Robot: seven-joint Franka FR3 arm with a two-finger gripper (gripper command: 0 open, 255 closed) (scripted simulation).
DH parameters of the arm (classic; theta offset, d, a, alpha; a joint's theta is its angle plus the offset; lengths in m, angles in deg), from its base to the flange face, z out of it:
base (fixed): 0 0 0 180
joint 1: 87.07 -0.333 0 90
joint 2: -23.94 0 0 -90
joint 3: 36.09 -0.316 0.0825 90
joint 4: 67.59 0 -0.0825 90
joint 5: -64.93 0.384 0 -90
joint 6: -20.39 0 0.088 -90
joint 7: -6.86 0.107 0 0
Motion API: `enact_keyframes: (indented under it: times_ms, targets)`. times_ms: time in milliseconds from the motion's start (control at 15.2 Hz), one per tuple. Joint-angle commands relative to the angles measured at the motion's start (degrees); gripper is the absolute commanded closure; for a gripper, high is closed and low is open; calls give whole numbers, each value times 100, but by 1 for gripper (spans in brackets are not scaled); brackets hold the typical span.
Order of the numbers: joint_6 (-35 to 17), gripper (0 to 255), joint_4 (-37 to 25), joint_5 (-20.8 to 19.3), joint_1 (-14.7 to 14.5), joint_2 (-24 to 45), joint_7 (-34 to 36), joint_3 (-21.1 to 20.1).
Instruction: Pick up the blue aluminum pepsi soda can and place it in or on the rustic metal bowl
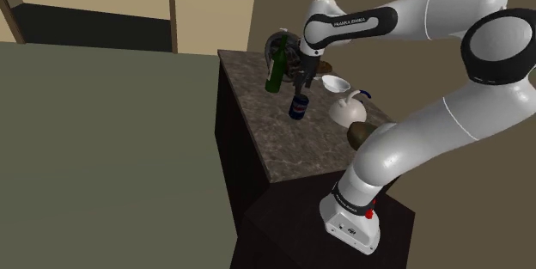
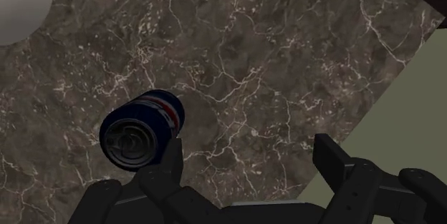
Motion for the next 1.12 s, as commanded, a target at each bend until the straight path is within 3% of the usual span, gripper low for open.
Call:
enact_keyframes:
  times_ms: [0,594,1056]
  targets:
    - [-328,0,-100,-34,32,360,-157,158]
    - [-1550,0,-968,325,171,2210,-1070,782]
    - [-2067,0,-826,471,218,2593,-1206,827]
